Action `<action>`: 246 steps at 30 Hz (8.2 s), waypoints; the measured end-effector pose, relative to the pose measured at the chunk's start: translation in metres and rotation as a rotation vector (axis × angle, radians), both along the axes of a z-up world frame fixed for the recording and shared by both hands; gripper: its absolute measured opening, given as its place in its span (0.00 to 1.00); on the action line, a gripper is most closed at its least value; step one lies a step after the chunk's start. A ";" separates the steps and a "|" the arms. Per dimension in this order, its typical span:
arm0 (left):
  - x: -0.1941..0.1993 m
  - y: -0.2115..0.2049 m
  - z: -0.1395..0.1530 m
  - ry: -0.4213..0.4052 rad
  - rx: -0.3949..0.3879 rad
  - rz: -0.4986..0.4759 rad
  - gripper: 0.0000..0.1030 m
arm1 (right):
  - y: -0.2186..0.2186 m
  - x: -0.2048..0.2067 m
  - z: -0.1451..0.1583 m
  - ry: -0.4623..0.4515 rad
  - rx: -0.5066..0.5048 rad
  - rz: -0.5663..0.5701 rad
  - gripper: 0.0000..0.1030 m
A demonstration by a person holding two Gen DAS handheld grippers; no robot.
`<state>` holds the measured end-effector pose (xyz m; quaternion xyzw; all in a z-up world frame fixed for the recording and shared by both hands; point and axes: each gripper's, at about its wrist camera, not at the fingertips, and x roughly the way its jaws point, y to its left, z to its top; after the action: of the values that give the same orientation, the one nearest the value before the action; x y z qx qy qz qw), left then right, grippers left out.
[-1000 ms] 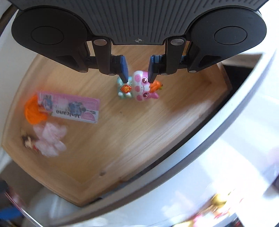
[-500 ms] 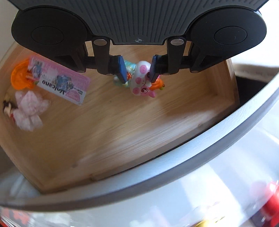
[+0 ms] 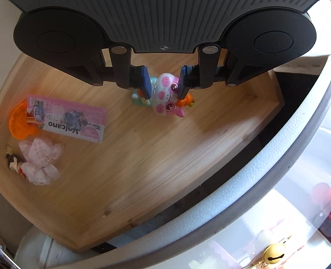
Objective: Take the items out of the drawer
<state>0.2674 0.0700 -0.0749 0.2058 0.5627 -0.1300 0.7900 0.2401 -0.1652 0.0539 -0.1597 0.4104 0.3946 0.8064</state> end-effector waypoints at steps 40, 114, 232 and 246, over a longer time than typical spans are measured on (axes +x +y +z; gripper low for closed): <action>-0.005 0.031 0.186 -0.615 -0.346 0.137 0.48 | 0.039 -0.030 0.043 -0.049 -0.022 0.033 0.60; -0.055 -0.033 0.067 -0.107 -0.339 -0.409 0.42 | 0.092 0.016 -0.068 0.160 -0.359 0.163 0.29; 0.001 -0.044 -0.030 0.470 -0.037 0.033 0.32 | 0.023 0.001 -0.021 0.147 -0.035 -0.002 0.33; 0.006 -0.053 -0.031 0.406 -0.045 -0.023 0.33 | 0.019 -0.002 -0.020 0.118 -0.045 -0.016 0.33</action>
<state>0.2733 0.0171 -0.1056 0.1643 0.7051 -0.1904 0.6630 0.2384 -0.1460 0.0338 -0.1508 0.4673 0.3878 0.7801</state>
